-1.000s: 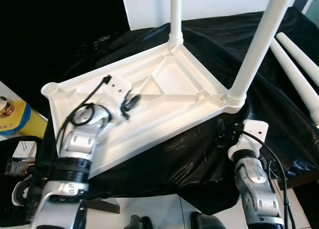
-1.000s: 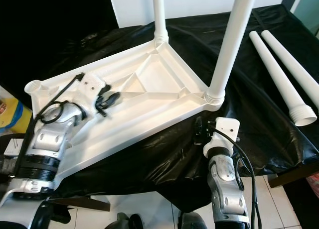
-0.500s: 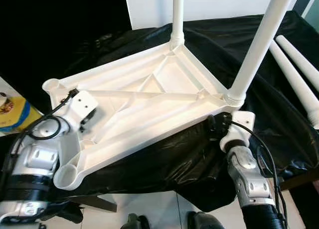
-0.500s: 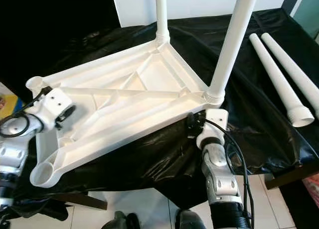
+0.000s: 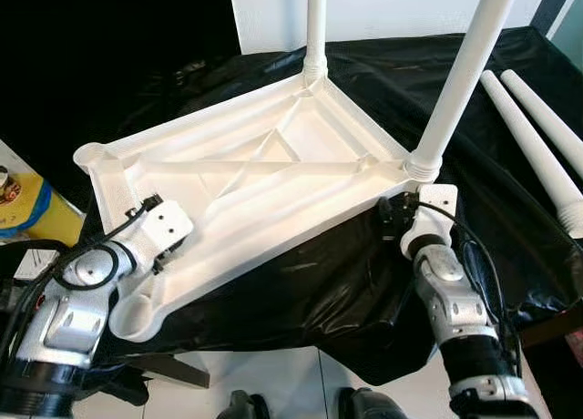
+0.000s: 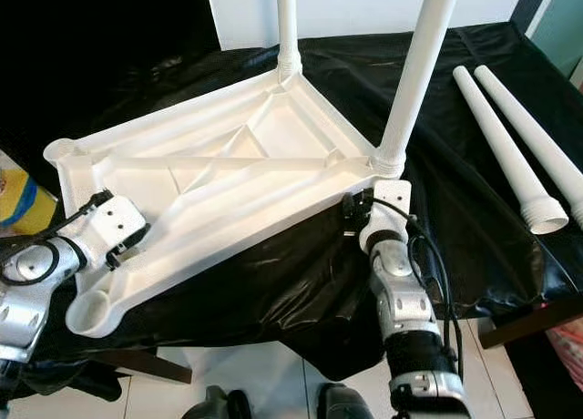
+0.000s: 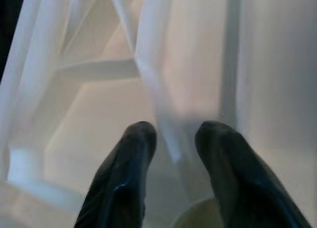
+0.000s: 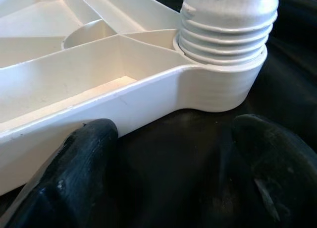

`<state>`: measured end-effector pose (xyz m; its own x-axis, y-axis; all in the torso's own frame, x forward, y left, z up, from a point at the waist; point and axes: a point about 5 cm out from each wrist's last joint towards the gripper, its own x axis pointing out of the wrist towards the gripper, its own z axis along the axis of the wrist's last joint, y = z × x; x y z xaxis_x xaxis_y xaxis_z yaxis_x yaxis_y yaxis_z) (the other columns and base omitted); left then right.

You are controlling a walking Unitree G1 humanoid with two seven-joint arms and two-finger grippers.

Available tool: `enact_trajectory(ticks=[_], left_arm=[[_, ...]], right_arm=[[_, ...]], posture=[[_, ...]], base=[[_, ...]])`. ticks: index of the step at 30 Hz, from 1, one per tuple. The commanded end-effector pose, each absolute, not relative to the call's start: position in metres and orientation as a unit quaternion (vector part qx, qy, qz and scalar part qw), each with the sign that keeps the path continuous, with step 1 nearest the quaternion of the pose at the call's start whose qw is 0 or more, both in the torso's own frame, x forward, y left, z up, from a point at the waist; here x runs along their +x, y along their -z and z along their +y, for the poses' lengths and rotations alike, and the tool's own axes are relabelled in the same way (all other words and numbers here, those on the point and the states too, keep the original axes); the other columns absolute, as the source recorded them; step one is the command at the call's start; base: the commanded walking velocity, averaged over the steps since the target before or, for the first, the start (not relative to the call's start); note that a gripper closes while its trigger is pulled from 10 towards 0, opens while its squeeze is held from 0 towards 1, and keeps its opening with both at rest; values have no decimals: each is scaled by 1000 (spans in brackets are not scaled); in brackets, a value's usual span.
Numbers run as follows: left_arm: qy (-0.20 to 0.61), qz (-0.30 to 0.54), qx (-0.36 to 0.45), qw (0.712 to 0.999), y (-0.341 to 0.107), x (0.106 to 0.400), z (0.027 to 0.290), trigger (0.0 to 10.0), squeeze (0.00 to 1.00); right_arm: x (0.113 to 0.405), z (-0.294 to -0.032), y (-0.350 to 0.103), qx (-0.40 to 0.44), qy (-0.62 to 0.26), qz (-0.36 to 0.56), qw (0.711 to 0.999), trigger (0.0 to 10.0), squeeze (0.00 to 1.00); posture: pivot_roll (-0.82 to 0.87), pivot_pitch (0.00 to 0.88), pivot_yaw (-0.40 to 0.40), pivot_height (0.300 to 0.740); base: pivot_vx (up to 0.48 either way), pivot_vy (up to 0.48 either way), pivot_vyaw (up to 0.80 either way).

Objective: Building children table

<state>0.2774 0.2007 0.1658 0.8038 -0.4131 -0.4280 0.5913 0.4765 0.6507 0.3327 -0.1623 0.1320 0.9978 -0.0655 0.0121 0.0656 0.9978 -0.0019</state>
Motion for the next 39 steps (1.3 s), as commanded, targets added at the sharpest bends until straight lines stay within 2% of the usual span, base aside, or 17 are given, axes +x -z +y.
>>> enact_trajectory(ticks=[1,3,7,8,10,12,13,16,19,20,22,31,35,39], left_arm=[[408,152,385,814,-145,259,180,10000,0],[456,153,358,800,-138,249,163,10000,0],[471,155,343,798,-135,246,157,10000,0],[498,143,318,794,-129,241,137,10000,0],[498,143,318,794,-129,241,137,10000,0],[507,139,307,793,-127,240,129,10000,0],[512,128,299,795,-125,241,116,10000,0],[512,128,299,795,-125,241,116,10000,0],[529,95,253,805,-126,248,70,10000,0],[529,95,253,805,-126,248,70,10000,0],[544,81,236,801,-128,251,47,10000,0],[566,57,221,792,-133,252,17,10000,0],[556,39,211,803,-141,257,7,10000,0],[533,-1,201,822,-157,268,12,10000,0]], right_arm=[[336,-156,-134,1,25,-14,1000,10000,0],[339,-159,-135,2,36,-17,999,10000,0],[341,-162,-136,2,44,-18,999,10000,0],[342,-169,-137,1,55,-23,998,10000,0],[342,-169,-137,1,55,-23,998,10000,0],[343,-171,-137,0,60,-25,998,10000,0],[343,-175,-138,-1,66,-27,997,10000,0],[343,-175,-138,-1,66,-27,997,10000,0],[348,-185,-142,-3,76,-39,996,10000,0],[348,-185,-142,-3,76,-39,996,10000,0],[353,-185,-143,4,63,-40,997,10000,0],[365,-183,-142,-1,48,-26,998,10000,0],[367,-193,-145,-5,73,-34,997,10000,0],[363,-203,-150,-14,97,-66,993,10000,0]], posture=[[-59,147,42,740],[-64,150,46,740],[-68,152,51,740],[-83,159,60,740],[-83,159,60,740],[-85,160,61,740],[-97,165,65,740],[-97,165,65,740],[-118,172,78,740],[-118,172,78,740],[-122,171,79,740],[-120,161,85,740],[-117,157,81,740],[-114,153,74,740]], base=[[0,0,0],[0,0,0],[0,0,0],[0,0,0],[0,0,0],[0,0,0],[0,0,0],[0,0,0],[0,0,0],[0,0,0],[0,0,0],[0,0,0],[0,0,0],[0,0,0]])
